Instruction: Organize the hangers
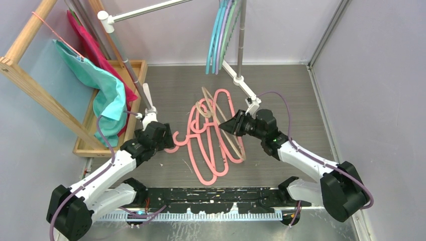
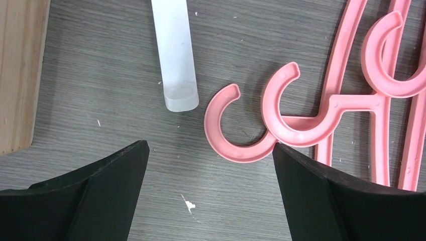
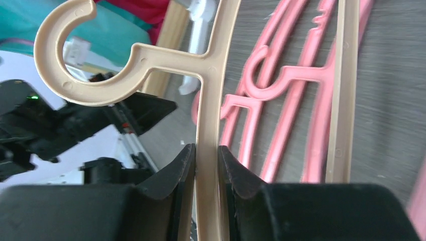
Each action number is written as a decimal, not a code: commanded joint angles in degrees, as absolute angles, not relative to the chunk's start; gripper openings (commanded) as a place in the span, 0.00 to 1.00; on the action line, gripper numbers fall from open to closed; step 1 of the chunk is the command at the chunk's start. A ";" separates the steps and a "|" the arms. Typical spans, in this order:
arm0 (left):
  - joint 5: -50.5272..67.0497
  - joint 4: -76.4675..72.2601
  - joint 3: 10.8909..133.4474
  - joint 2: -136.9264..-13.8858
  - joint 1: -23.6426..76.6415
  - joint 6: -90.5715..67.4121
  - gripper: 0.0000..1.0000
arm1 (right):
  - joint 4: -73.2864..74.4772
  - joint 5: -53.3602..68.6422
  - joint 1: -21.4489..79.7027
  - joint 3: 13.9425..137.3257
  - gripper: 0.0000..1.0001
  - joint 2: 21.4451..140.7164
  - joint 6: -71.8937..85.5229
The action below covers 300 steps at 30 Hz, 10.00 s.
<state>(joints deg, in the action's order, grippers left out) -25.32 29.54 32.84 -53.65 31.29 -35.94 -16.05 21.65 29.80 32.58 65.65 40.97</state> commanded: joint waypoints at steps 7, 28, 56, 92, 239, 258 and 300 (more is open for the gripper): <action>-26.75 26.42 32.10 -54.29 31.38 -37.96 0.98 | -36.12 8.97 47.60 39.49 0.01 67.52 50.22; -26.55 27.65 32.81 -50.16 31.42 -37.08 0.98 | -41.30 0.15 51.58 78.14 0.01 95.38 48.24; -25.81 28.39 32.57 -48.00 31.38 -36.02 0.98 | -28.19 -4.43 51.62 123.64 0.01 122.92 49.93; -26.12 28.44 31.64 -49.63 31.38 -36.38 0.98 | -35.60 -7.32 50.65 102.02 0.78 110.32 47.23; -27.92 37.29 33.84 -40.18 31.38 -35.87 0.98 | -21.30 1.90 50.80 95.49 0.01 96.80 51.51; -27.60 36.53 34.55 -40.84 31.38 -36.08 0.98 | -18.93 4.25 50.49 101.45 0.01 106.81 55.30; -27.50 35.27 35.24 -44.77 31.39 -37.09 0.98 | -11.45 -2.02 56.78 81.41 0.86 87.22 35.27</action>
